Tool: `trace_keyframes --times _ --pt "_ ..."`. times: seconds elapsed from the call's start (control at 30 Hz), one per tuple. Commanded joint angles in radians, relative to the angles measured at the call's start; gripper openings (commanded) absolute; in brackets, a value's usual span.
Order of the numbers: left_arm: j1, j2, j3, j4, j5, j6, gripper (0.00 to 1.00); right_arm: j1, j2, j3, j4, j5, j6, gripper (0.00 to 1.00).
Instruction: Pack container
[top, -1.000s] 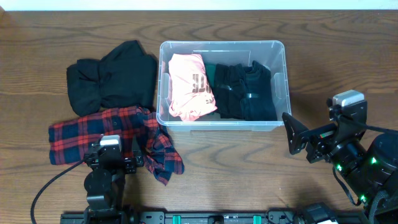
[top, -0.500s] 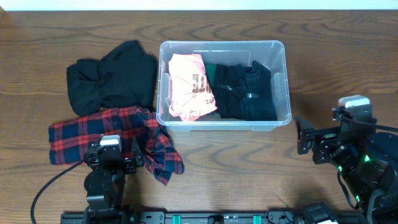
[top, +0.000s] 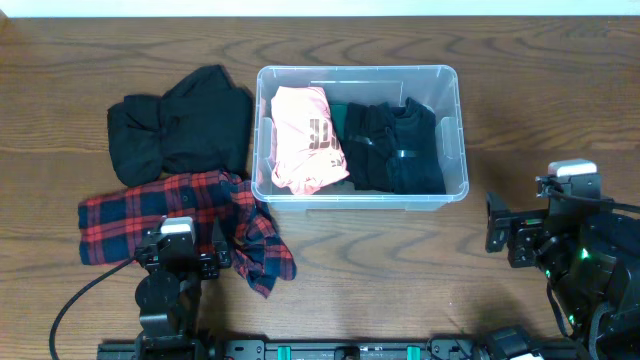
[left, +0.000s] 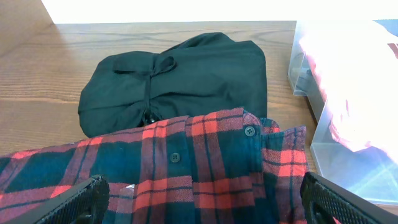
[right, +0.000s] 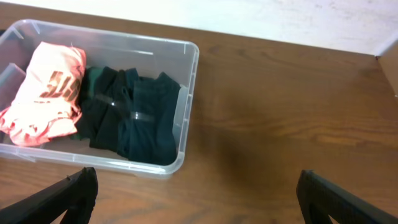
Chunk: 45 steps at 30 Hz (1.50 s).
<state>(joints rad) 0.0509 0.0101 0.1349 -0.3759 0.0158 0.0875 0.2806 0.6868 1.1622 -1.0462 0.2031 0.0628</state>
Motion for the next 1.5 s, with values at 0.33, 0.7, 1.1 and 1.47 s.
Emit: trace_keyframes --times 0.33,0.7,1.1,1.47 --pt "0.005 -0.007 -0.023 0.0 -0.008 0.017 0.98 -0.119 -0.047 0.0 0.003 0.0 -0.027 0.99" --pt "0.005 -0.007 -0.023 0.0 -0.008 0.017 0.98 -0.251 -0.294 -0.307 0.217 -0.034 -0.034 0.99" --pt "0.005 -0.007 -0.023 0.0 -0.008 0.017 0.98 -0.25 -0.614 -0.798 0.449 -0.185 -0.015 0.99" --pt "0.005 -0.007 -0.023 0.0 -0.008 0.017 0.98 -0.25 -0.681 -0.963 0.534 -0.185 -0.015 0.99"
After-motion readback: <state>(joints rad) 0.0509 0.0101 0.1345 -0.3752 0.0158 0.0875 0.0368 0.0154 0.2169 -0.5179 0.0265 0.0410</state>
